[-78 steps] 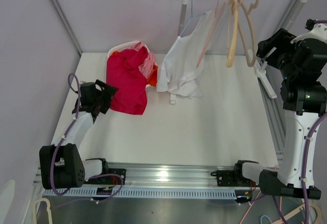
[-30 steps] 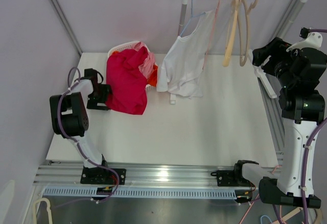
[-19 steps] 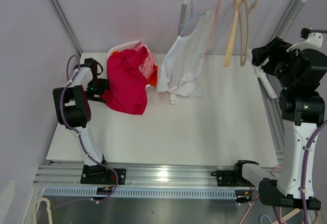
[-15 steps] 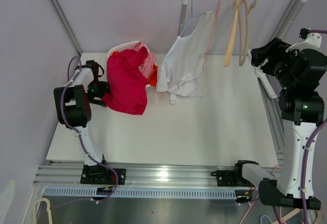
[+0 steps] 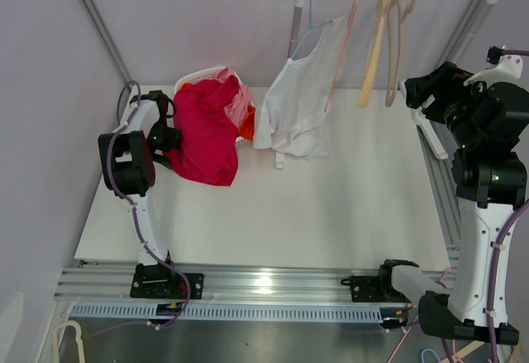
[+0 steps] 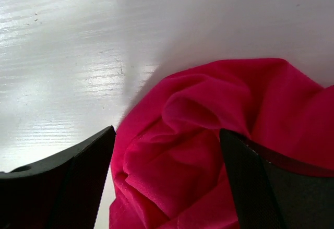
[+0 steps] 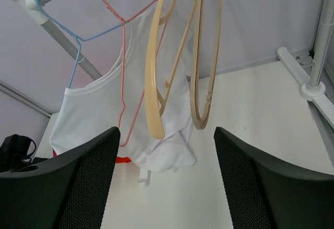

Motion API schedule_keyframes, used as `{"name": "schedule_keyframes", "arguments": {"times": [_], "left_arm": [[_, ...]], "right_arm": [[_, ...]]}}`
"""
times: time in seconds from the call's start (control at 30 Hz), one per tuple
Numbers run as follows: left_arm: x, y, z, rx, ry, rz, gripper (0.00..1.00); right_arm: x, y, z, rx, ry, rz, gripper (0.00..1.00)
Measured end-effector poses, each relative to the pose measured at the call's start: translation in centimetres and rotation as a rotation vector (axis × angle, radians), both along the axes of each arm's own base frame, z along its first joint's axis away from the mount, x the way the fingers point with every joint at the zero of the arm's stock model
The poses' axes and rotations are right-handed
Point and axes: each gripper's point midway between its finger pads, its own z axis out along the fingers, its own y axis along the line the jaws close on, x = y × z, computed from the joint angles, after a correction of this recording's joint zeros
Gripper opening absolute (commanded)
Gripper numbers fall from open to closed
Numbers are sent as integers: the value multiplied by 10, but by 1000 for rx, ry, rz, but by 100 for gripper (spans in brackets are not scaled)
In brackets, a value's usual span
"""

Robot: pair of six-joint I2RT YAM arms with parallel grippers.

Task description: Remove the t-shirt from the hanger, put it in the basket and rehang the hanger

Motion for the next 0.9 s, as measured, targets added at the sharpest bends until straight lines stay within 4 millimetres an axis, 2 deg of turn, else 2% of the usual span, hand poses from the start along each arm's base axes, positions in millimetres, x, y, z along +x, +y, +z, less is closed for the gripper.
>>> {"name": "schedule_keyframes", "arguments": {"times": [0.33,0.4,0.43,0.47,0.53,0.57,0.6,0.63,0.67,0.9], "left_arm": [[-11,-6,-12,-21,102,-35,85],[-10,-7,-13,-41,107,-43,82],[-10,-7,-14,-50,107,-44,77],[-10,-7,-14,-62,105,-45,62],[-9,-7,-15,-76,102,-48,53],[-9,-7,-15,-79,103,-50,41],[-9,-7,-15,-83,103,-52,35],[-10,-7,-16,-85,104,-54,24],[-10,-7,-16,-87,104,-54,1],[-11,-8,-16,-95,107,-63,1]], "right_arm": [[-10,3,7,1,-27,12,80],[-13,3,10,1,-34,11,80],[-14,3,10,0,-37,11,80],[-16,3,12,0,-42,11,80],[-19,3,14,-1,-50,9,80],[-20,3,15,-1,-53,10,80],[-22,4,15,-1,-56,11,80],[-22,4,16,-1,-58,12,80],[-23,4,16,0,-59,13,80],[-25,6,17,11,-61,22,81]]}}
